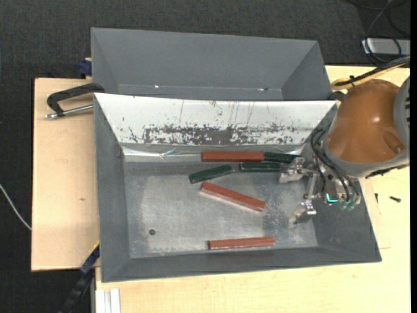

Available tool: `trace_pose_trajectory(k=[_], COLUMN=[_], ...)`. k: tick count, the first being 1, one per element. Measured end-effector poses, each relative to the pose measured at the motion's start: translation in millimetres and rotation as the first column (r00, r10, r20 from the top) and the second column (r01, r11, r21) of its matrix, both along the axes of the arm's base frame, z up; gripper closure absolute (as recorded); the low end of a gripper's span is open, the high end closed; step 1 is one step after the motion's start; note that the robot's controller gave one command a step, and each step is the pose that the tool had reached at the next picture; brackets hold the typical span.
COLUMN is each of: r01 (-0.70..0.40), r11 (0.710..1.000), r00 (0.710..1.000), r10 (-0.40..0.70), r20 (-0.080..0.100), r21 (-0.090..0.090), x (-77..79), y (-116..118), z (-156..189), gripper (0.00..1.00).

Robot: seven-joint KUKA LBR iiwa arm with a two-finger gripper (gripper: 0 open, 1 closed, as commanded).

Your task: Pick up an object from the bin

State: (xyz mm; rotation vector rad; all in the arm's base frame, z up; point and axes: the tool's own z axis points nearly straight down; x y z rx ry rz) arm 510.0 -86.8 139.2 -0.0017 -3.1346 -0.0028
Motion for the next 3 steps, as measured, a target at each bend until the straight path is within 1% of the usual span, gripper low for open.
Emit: trace_pose_trajectory(k=[1,2,3], r01=[-0.001,-0.106,-0.106], r11=[1.000,0.994,0.994], r00=[1.000,0.994,0.994], r10=[0.001,0.106,0.106], r20=[0.008,0.011,0.011], r21=[-0.001,0.000,0.000], x=[2.0,27.0,27.0], y=[0,79,79], z=[4,-60,-60], gripper=[0.00,1.00,1.00])
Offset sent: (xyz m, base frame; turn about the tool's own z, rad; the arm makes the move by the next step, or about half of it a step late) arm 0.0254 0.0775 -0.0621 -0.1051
